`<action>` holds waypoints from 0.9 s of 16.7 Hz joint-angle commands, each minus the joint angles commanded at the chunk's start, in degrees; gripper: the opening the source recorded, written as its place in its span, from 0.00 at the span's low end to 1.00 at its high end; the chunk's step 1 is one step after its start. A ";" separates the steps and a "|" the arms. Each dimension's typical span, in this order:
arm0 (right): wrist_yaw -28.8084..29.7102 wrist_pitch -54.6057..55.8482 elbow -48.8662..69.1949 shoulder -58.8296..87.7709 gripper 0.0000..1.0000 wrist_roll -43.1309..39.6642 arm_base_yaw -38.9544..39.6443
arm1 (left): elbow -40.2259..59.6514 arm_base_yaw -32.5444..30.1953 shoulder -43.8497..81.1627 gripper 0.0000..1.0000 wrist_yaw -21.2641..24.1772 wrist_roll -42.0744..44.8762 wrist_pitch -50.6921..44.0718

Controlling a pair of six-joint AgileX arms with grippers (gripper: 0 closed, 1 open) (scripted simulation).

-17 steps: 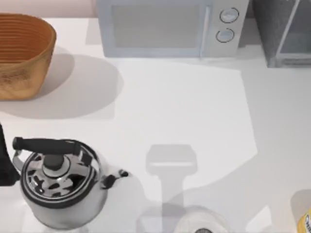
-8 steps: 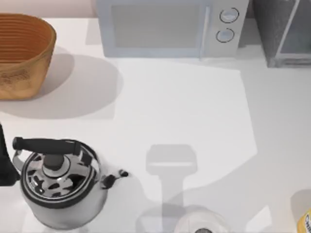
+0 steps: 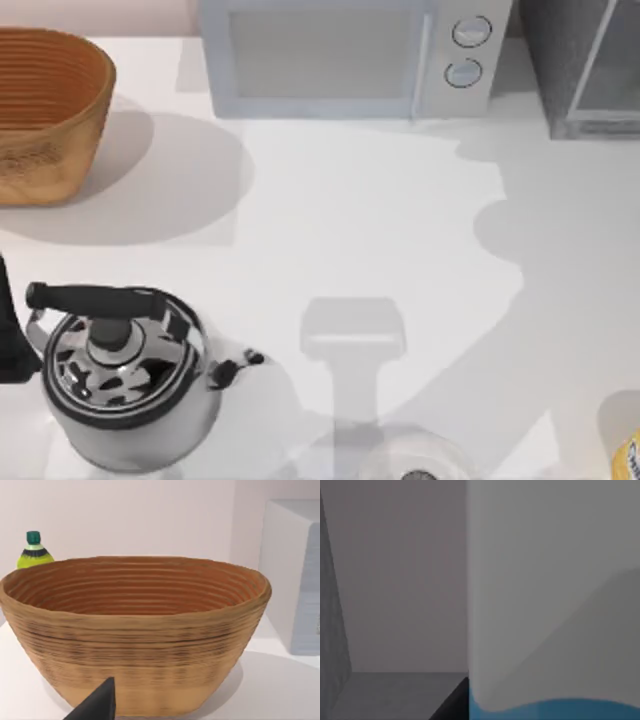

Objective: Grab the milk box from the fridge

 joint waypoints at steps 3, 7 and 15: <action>0.00 -0.27 0.19 -0.43 0.00 -0.01 0.00 | 0.00 0.00 0.00 1.00 0.00 0.00 0.00; -0.45 0.60 -2.29 -1.54 0.00 0.08 -0.24 | 0.00 0.00 0.00 1.00 0.00 0.00 0.00; -3.20 8.78 -24.18 -14.70 0.00 0.18 -2.95 | 0.00 0.00 0.00 1.00 0.00 0.00 0.00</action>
